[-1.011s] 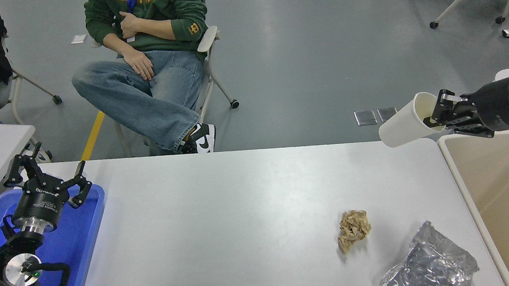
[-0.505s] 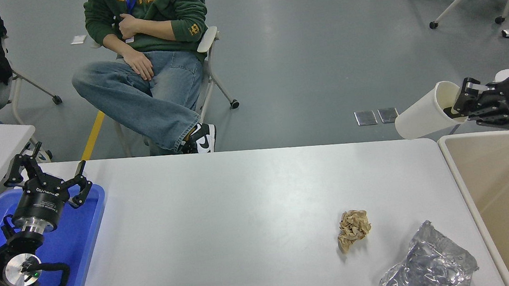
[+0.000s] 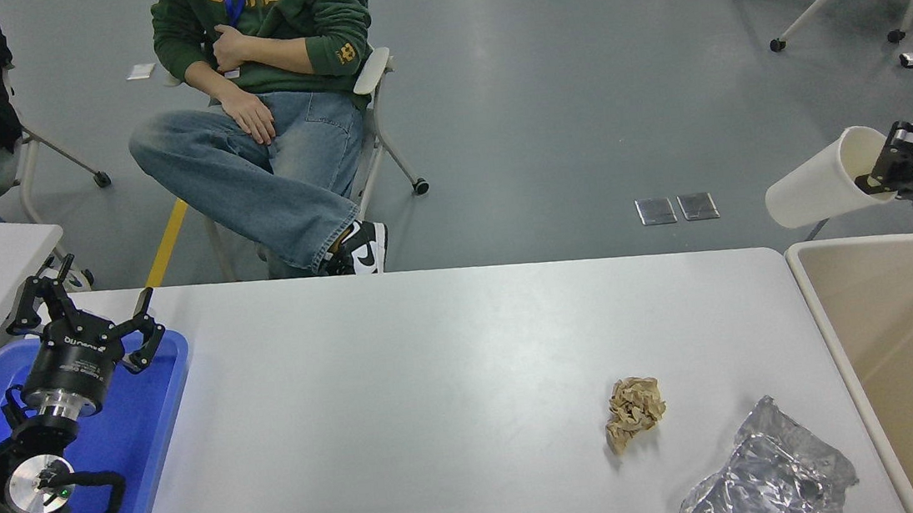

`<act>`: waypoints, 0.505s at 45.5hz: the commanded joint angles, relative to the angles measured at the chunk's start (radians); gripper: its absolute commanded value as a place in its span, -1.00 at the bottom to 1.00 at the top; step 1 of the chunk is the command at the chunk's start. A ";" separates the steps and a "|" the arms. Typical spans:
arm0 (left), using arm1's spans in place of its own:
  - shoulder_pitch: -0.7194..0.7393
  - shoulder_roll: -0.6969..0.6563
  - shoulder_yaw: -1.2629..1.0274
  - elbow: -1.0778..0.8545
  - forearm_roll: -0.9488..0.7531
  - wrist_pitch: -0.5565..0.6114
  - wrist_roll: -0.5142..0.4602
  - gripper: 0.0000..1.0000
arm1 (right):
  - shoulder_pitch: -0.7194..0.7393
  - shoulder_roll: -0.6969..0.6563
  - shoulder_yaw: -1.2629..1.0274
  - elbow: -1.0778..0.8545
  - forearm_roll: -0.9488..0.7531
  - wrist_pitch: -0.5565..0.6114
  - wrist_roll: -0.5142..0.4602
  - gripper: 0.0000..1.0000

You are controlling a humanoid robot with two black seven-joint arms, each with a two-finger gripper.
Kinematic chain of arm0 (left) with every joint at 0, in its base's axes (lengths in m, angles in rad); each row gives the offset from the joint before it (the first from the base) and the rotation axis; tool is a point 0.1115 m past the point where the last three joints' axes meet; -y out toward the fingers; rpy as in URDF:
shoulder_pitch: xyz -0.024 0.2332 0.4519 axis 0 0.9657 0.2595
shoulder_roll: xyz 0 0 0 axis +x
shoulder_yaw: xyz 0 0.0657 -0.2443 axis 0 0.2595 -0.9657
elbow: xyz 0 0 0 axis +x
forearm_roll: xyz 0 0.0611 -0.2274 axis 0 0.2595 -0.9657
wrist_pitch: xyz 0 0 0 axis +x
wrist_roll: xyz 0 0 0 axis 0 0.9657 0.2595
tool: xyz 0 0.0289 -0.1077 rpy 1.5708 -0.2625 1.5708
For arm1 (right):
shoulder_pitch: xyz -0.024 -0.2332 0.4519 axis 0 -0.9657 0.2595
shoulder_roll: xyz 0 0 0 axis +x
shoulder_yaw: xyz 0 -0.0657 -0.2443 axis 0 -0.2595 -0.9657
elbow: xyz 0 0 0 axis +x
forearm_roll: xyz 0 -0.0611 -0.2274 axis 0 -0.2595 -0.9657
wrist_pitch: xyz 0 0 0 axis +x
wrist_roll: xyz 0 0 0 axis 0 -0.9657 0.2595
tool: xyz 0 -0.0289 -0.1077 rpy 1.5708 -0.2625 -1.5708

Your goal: Clean the table surface

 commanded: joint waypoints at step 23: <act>0.000 0.000 0.000 0.000 0.000 0.000 0.000 1.00 | -0.426 0.271 0.018 -0.493 0.014 -0.379 0.009 -1.00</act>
